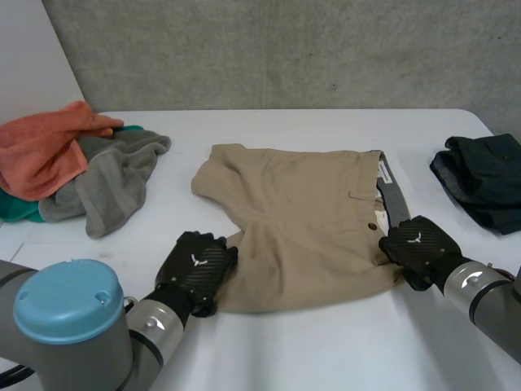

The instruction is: Fold the laundry.

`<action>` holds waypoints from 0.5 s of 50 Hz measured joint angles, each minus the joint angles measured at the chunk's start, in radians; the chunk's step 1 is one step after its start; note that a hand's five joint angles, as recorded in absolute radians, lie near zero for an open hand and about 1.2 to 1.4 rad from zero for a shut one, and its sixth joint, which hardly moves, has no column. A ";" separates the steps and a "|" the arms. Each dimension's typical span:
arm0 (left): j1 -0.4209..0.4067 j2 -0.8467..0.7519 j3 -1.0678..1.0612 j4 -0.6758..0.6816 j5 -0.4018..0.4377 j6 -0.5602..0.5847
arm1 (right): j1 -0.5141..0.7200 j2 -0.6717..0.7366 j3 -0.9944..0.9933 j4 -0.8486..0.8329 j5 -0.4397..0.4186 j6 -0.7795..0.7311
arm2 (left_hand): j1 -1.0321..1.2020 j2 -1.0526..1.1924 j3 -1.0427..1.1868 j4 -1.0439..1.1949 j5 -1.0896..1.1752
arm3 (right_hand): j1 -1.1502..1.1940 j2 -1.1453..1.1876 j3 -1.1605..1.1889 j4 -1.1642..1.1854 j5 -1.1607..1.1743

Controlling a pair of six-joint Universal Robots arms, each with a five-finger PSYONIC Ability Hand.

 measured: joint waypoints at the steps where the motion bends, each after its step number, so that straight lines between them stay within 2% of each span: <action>1: 0.000 -0.009 0.003 0.009 -0.005 0.005 | 0.003 -0.001 0.000 0.000 0.000 0.006 | 0.001 0.002 0.001 0.002 0.002 | 0.000 0.000 0.000 0.000 0.000; 3: 0.000 -0.024 0.008 0.020 -0.011 0.017 | 0.008 -0.002 -0.001 0.000 0.000 0.021 | 0.009 0.009 0.008 0.010 0.012 | 0.004 0.000 0.000 0.000 0.005; 6: 0.000 -0.057 0.019 0.033 -0.022 0.050 | 0.017 -0.004 -0.004 0.002 0.002 0.062 | 0.166 0.159 0.148 0.161 0.161 | 0.010 0.000 0.000 0.000 0.006; 11: 0.001 -0.082 0.032 0.043 -0.026 0.096 | 0.026 -0.019 -0.010 0.003 0.021 0.111 | 0.585 0.605 0.596 0.609 0.595 | 0.010 0.000 0.000 0.000 0.006; 16: 0.007 -0.070 0.032 0.063 -0.026 0.115 | 0.039 -0.041 -0.021 0.012 0.059 0.123 | 0.589 0.656 0.651 0.673 0.630 | 0.010 0.000 0.000 0.000 0.006; 20: 0.013 0.001 0.022 0.067 -0.028 0.119 | 0.054 -0.081 -0.028 0.054 0.105 0.111 | 0.589 0.659 0.652 0.673 0.630 | 0.010 0.000 0.000 0.001 0.006; 24: 0.011 0.101 0.006 0.022 -0.029 0.118 | 0.061 -0.144 -0.037 0.154 0.129 0.076 | 0.589 0.659 0.653 0.673 0.630 | 0.010 0.000 0.000 0.002 0.007; 25: 0.009 0.161 -0.001 -0.024 -0.030 0.117 | 0.061 -0.184 -0.043 0.225 0.137 0.051 | 0.589 0.659 0.654 0.673 0.630 | 0.010 0.000 0.000 0.003 0.006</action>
